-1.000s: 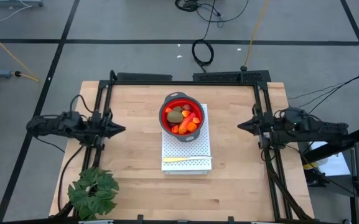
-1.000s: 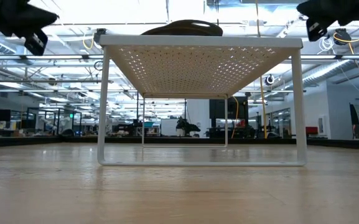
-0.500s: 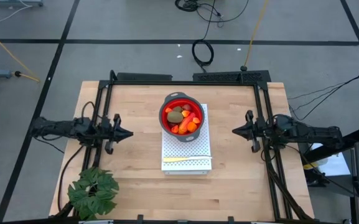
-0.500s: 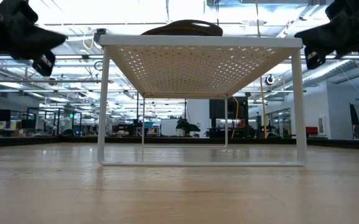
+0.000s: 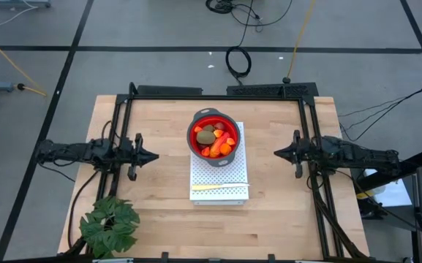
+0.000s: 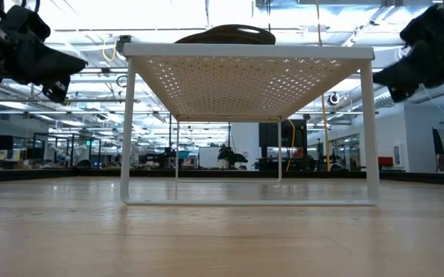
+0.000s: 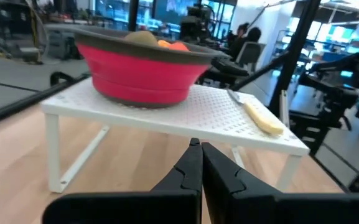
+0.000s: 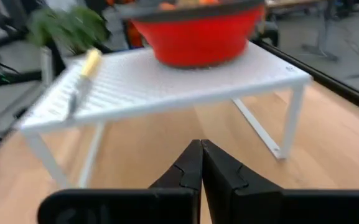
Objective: Pick & Place Fruit
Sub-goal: Return to Home Position
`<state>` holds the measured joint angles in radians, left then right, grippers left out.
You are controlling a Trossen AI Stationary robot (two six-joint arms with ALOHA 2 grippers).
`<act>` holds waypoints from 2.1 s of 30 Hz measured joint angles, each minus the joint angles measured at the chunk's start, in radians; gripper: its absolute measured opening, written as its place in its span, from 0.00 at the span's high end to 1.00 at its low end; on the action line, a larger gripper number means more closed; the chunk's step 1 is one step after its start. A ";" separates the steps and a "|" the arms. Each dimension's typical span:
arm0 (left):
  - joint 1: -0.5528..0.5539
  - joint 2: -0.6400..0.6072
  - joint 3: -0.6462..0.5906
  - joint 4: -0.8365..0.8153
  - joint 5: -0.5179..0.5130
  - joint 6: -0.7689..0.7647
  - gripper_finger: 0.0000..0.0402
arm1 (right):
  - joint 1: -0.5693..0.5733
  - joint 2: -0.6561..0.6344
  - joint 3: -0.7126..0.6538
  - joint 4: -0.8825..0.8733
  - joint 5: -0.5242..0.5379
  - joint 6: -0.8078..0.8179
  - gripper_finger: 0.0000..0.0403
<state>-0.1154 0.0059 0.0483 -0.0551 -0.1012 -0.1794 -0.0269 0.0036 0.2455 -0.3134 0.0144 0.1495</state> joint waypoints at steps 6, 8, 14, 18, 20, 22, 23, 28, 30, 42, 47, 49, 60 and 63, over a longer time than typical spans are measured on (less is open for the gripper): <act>0.022 0.000 0.001 -0.011 0.030 -0.010 1.00 | 0.000 0.000 0.001 -0.052 0.069 -0.018 1.00; 0.026 0.000 0.001 -0.013 0.030 -0.010 1.00 | 0.000 0.000 0.001 -0.056 0.066 -0.031 1.00; 0.031 0.000 0.001 -0.008 -0.004 -0.008 0.99 | 0.000 0.000 0.001 -0.061 0.067 -0.046 1.00; 0.031 0.000 0.001 -0.002 -0.044 -0.014 0.97 | 0.000 0.000 -0.029 -0.049 0.067 -0.088 1.00; 0.031 0.000 0.001 -0.002 -0.056 -0.038 0.97 | 0.000 0.000 -0.047 -0.041 0.067 -0.090 1.00; 0.031 0.000 0.001 -0.001 -0.061 -0.060 0.97 | 0.000 0.001 -0.061 -0.026 0.065 -0.090 1.00; 0.031 0.000 0.001 -0.001 -0.061 -0.062 0.98 | 0.000 0.001 -0.070 0.001 0.065 -0.091 1.00; 0.031 0.000 0.001 -0.001 -0.061 -0.063 1.00 | 0.000 0.000 -0.111 0.141 0.067 -0.091 1.00; 0.031 0.000 0.001 -0.001 -0.061 -0.062 0.99 | 0.000 0.001 -0.113 0.154 0.065 -0.091 1.00; 0.031 0.000 0.001 -0.001 -0.062 -0.061 0.95 | 0.000 0.001 -0.121 0.255 0.064 -0.091 1.00; 0.031 0.000 0.001 -0.001 -0.062 -0.061 0.95 | 0.000 0.001 -0.121 0.258 0.064 -0.091 1.00; 0.031 0.000 0.001 -0.001 -0.062 -0.062 0.95 | 0.000 0.001 -0.121 0.260 0.064 -0.091 1.00; 0.031 0.000 0.001 0.000 -0.062 -0.061 0.95 | 0.000 0.001 -0.120 0.262 0.064 -0.090 1.00; 0.031 0.000 0.001 0.000 -0.062 -0.062 0.95 | 0.000 0.002 -0.119 0.263 0.064 -0.090 1.00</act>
<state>-0.0845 0.0063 0.0490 -0.0555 -0.1635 -0.2409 -0.0269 0.0051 0.1261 -0.0502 0.0780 0.0593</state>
